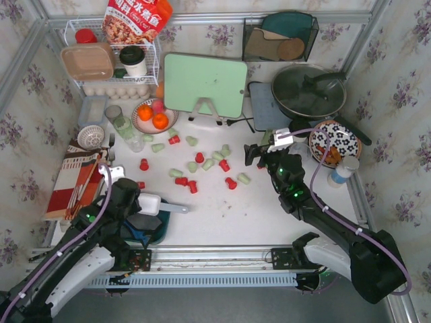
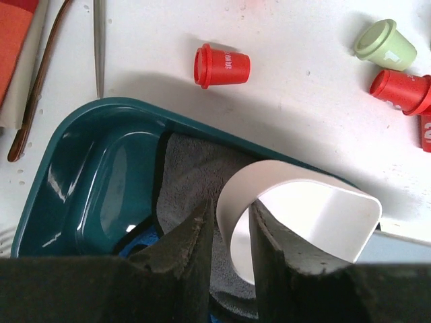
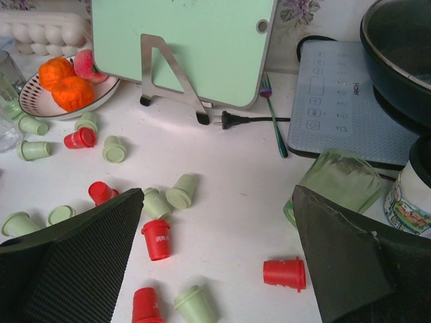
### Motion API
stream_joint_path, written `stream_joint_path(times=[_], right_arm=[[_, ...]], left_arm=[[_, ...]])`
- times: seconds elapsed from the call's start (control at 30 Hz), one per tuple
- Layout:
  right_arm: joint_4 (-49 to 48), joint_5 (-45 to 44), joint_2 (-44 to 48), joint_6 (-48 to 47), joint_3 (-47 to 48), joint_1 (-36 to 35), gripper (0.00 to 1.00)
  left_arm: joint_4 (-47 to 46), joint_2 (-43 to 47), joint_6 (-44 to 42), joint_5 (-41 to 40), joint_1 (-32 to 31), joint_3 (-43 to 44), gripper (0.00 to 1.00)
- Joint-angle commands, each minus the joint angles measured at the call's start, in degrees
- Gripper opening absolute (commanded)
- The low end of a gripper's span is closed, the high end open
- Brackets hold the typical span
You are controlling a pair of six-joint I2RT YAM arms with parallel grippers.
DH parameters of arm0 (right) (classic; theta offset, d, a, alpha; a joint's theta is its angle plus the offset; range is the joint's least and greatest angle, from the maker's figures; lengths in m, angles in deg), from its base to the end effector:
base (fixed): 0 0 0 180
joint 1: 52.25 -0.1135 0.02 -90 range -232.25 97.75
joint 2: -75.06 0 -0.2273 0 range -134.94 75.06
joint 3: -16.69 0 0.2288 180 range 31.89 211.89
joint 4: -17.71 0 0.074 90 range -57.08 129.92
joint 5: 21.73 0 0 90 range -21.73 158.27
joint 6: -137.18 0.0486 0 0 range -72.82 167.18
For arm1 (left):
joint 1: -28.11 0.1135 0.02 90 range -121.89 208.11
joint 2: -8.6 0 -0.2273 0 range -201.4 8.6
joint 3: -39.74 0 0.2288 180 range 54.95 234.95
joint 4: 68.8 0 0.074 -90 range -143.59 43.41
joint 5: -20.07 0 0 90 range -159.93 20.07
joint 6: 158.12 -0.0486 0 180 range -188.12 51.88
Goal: Mix the coffee capsules in the storage basket
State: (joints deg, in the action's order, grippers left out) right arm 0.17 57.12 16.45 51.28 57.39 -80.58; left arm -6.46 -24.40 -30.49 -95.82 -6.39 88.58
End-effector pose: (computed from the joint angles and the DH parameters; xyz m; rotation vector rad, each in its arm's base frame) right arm 0.2166 0.1061 0.2364 -0.1815 1.5741 0.2897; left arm 0.1196 -0.0564 0.2144 -0.2706 2.2682 -0.1116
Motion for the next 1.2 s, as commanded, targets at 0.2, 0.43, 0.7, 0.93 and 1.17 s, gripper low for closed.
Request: stream_joint_path(times=[0.2,0.43,0.7,0.93,1.17], right_arm=[[-0.4,0.0,-0.6,0.1,1.4,-0.1,1.0],[1.6,0.8,0.6,0.9,2.2,-0.1,1.0],[3.6,2.7,2.5,1.8,3.0,-0.2,1.0],[5.7,5.8,5.7,2.5,4.2,-0.4,0.99],[5.5,14.1,8.4,-1.1,2.6,-0.6,0.95]], left_arm=[[-6.1,-1.1,-2.3,-3.0,0.0,-0.7,0.12],[-5.0,2.0,-3.6,-0.5,-0.1,2.9,0.0],[-12.3,0.9,-10.1,4.0,-0.1,5.7,0.0],[-38.0,-9.5,-23.2,14.1,-0.1,6.0,0.0],[-56.0,-24.5,-34.2,20.9,0.0,8.6,0.0]])
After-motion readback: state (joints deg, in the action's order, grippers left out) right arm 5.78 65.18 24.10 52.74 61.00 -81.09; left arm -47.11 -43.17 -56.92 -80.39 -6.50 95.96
